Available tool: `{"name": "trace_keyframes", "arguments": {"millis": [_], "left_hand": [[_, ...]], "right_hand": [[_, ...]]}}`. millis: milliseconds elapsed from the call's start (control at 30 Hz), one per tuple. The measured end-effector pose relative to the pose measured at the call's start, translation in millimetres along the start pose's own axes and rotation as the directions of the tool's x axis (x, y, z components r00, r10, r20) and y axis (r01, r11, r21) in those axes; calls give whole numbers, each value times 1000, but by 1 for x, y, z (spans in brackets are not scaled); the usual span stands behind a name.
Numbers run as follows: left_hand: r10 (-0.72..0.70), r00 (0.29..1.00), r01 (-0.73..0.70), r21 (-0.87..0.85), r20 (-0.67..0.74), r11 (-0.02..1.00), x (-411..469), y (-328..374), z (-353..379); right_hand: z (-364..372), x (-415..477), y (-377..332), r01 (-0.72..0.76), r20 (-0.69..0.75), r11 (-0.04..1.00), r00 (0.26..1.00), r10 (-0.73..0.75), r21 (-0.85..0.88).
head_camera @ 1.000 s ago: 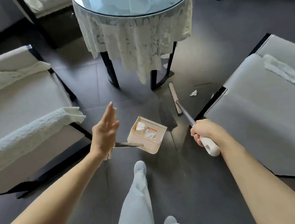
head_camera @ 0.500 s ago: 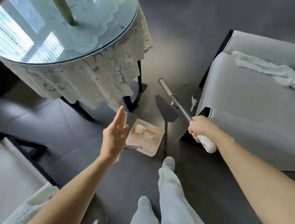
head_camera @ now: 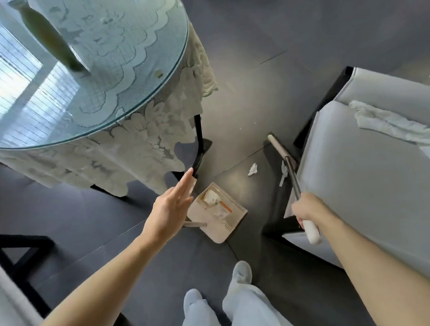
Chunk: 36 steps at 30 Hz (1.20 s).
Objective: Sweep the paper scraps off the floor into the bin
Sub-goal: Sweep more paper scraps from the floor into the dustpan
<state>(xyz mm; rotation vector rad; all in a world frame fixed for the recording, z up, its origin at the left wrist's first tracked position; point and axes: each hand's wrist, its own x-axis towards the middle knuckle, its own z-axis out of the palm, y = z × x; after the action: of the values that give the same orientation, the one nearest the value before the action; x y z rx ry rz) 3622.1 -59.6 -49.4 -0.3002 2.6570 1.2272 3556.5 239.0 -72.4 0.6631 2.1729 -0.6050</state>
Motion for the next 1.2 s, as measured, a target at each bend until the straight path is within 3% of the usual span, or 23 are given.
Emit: {"name": "trace_keyframes", "arguments": {"millis": [100, 200, 400, 533, 700, 867, 1067, 1200], "left_hand": [[109, 994, -109, -21, 8, 994, 7, -9, 0], [24, 1000, -26, -128, -18, 991, 18, -11, -7], [15, 1000, -21, -255, -27, 967, 28, -4, -18], [29, 1000, -29, -179, -4, 983, 48, -9, -22], [50, 998, -55, -151, -33, 987, 72, 0, -18], [2, 994, -17, -134, -110, 991, 85, 9, -3], [-24, 994, 11, -116, -110, 993, 97, 11, -4], [-12, 997, 1, -126, -81, 992, 95, 17, 1]], "right_hand": [[3, 15, 4, -88, 112, 978, 991, 68, 187], [7, 13, 3, -147, 176, 933, 980, 92, 328], [-8, -19, -14, -242, 287, 774, 954, 81, 584], [-21, -26, -30, -195, 254, 840, 965, 70, 507], [-26, 8, -42, -3, 119, 982, 993, -20, 190], [-18, 41, -50, 46, 159, 998, 987, -39, -43], [2, 24, -48, -11, 318, 999, 948, 25, -47], [2, -16, -39, -98, 418, 992, 907, 55, 81]]}}
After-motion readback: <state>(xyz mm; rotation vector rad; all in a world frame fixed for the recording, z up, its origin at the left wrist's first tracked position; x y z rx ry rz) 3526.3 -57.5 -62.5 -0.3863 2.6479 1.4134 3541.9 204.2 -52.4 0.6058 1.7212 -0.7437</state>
